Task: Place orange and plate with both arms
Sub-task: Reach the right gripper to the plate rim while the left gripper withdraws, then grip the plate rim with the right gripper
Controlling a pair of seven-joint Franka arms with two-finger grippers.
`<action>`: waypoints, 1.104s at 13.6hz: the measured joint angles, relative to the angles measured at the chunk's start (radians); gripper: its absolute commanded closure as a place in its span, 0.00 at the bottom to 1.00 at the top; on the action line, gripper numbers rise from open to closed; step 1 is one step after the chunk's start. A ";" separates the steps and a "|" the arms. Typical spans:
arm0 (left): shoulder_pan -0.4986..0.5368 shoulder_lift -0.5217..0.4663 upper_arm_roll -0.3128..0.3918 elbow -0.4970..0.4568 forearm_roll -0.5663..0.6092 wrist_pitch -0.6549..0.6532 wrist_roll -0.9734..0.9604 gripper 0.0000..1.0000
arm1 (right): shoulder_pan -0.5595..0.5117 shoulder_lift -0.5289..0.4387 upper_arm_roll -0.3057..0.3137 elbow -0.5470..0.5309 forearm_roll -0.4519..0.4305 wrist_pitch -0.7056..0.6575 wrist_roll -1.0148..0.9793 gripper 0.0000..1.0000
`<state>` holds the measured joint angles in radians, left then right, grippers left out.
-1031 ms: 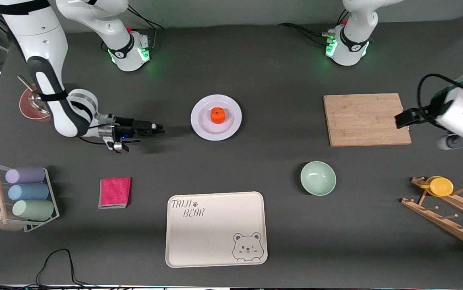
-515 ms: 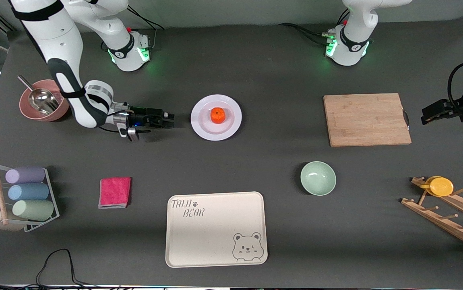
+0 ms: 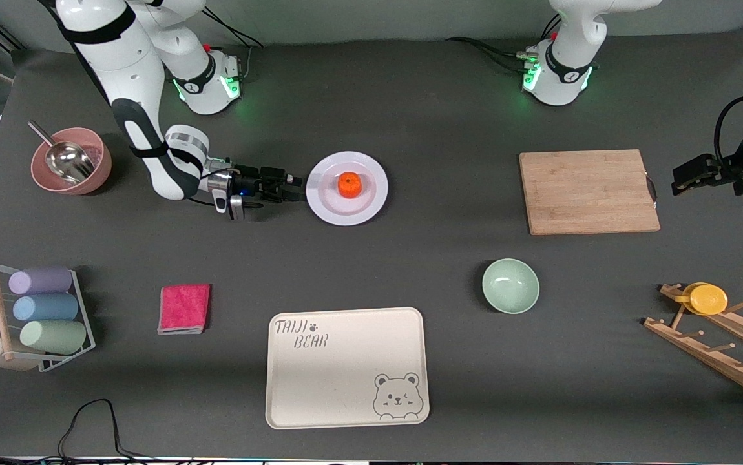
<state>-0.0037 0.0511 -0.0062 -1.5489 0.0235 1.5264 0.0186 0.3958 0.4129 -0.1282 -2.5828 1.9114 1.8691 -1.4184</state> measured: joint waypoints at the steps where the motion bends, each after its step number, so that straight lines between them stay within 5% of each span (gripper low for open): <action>1: 0.000 0.000 0.000 0.000 0.000 0.000 0.002 0.00 | 0.014 0.004 0.000 0.000 0.021 0.000 -0.013 0.00; 7: -0.002 -0.001 0.000 0.001 -0.004 0.000 0.005 0.00 | 0.097 0.016 0.000 -0.001 0.124 0.014 -0.025 0.02; 9: -0.002 -0.001 0.000 0.001 -0.009 0.000 0.006 0.00 | 0.121 0.020 0.000 -0.001 0.151 0.014 -0.036 0.16; 14: -0.004 -0.001 0.000 0.001 -0.011 0.000 0.006 0.00 | 0.132 0.045 0.000 0.000 0.183 0.016 -0.154 0.89; 15: -0.004 -0.001 0.000 0.002 -0.011 0.000 0.006 0.00 | 0.132 0.050 0.000 0.000 0.188 0.016 -0.177 0.92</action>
<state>-0.0075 0.0505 -0.0066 -1.5474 0.0123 1.5266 0.0250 0.5277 0.4630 -0.1281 -2.5831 2.0991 1.8849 -1.5955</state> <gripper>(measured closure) 0.000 0.498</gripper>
